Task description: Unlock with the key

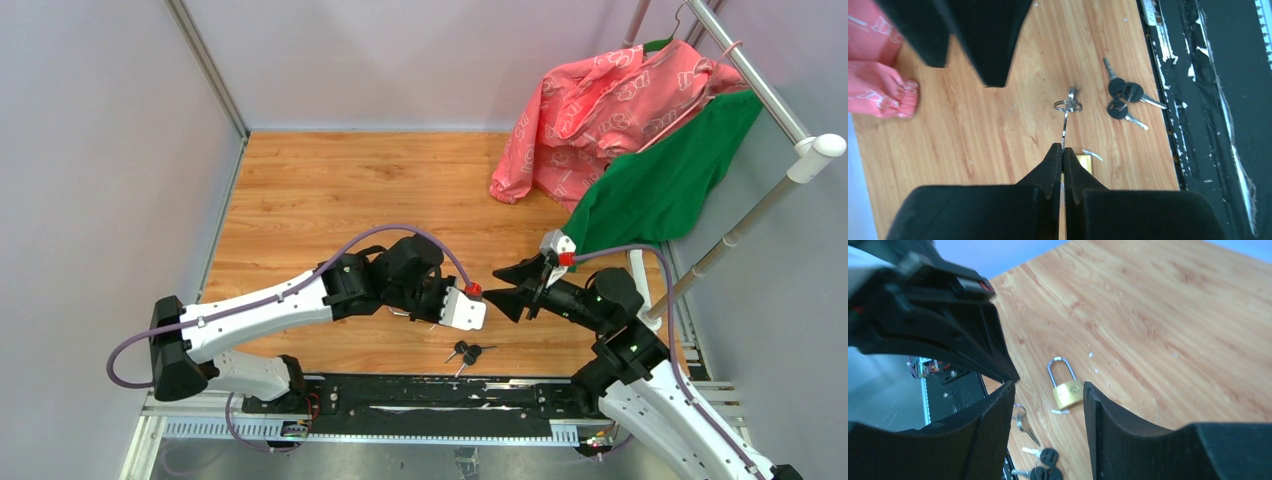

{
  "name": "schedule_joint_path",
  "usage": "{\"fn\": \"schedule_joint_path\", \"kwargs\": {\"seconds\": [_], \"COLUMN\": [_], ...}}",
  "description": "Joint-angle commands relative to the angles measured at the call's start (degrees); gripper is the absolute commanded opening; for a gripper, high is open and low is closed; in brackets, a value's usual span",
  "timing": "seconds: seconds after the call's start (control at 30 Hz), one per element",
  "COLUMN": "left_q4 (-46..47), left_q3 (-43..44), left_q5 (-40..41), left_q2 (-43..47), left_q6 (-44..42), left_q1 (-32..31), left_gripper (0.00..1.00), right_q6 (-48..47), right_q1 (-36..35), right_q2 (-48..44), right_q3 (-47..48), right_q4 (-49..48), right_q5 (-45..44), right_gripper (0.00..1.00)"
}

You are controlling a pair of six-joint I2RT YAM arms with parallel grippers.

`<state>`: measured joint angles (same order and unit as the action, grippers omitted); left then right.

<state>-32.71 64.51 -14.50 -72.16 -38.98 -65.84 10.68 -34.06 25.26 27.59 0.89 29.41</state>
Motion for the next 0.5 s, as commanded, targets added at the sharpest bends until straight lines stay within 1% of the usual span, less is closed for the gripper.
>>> {"fn": "schedule_joint_path", "kwargs": {"seconds": [0.0,0.07,0.17,0.3,0.47], "left_q4": [-6.6,-7.6,-8.6,-8.9,-8.8], "left_q3": [2.9,4.1,5.3,6.1,6.5], "left_q5": [-1.7,-1.3,-1.5,-1.5,-3.2], "left_q2": [-2.0,-2.5,-3.0,-2.8,-2.1], "left_q6": [2.3,2.6,3.1,3.8,4.4], "left_q1": [-0.5,-0.5,-0.4,-0.3,0.4], "left_gripper": [0.00,0.00,0.00,0.00,0.00], "right_q6": [-0.5,0.4,-0.3,-3.3,-8.3], "right_q1": [-0.1,-1.0,-2.8,-6.7,-12.1], "right_q2": [-0.6,-1.1,-1.5,-0.2,1.7], "right_q3": [-1.0,-2.0,-2.7,-1.8,-0.4], "right_q4": [-12.4,-15.6,-16.7,-13.0,-8.6], "right_q5": [5.9,7.3,8.0,6.3,1.0], "right_gripper": [0.54,0.53,0.50,0.49,0.49]}}
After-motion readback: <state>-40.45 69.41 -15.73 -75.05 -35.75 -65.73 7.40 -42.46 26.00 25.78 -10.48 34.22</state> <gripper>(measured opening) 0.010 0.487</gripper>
